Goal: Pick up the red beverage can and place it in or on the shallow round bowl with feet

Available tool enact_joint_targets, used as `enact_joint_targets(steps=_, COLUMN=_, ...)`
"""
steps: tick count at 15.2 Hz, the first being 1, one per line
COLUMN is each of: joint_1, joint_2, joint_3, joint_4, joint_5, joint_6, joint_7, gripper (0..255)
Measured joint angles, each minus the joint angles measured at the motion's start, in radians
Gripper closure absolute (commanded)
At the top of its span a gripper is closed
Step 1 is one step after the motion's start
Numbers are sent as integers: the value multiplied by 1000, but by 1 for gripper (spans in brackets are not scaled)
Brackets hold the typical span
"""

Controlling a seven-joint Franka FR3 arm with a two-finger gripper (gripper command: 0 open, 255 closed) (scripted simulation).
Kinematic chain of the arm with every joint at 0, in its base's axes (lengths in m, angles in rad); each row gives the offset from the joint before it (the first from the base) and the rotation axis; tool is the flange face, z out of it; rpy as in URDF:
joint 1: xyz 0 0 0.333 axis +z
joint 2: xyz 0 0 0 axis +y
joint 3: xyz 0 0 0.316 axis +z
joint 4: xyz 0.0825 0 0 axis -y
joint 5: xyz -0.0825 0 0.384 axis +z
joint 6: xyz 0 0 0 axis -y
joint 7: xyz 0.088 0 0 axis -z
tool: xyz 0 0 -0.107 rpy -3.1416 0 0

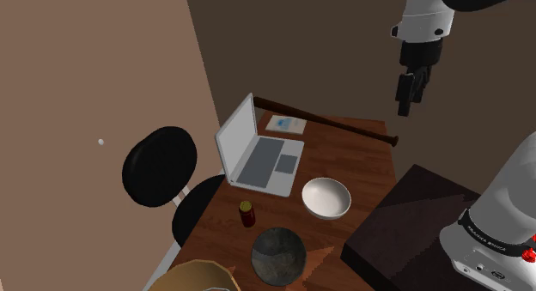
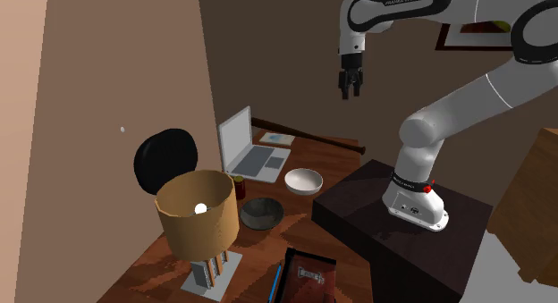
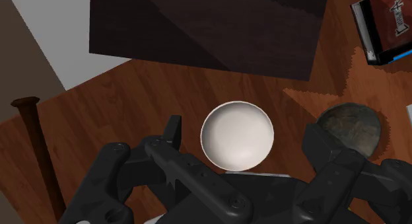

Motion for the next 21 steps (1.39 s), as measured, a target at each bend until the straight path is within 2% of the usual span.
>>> enact_joint_targets(steps=3, joint_1=8, joint_2=21, joint_3=20, joint_4=-12, joint_5=15, joint_6=37, joint_7=18, gripper=0)
enact_joint_targets(steps=13, joint_1=60, joint_2=253, joint_3=172, joint_4=-55, joint_5=98, joint_6=359, joint_7=147, gripper=0)
enact_joint_targets(steps=18, joint_1=72, joint_2=411, joint_3=242, joint_4=-23, joint_5=101, joint_6=509, joint_7=214, gripper=0)
enact_joint_targets(steps=21, joint_1=74, joint_2=533, joint_3=284, joint_4=17, joint_5=80, joint_6=602, joint_7=265, gripper=0)
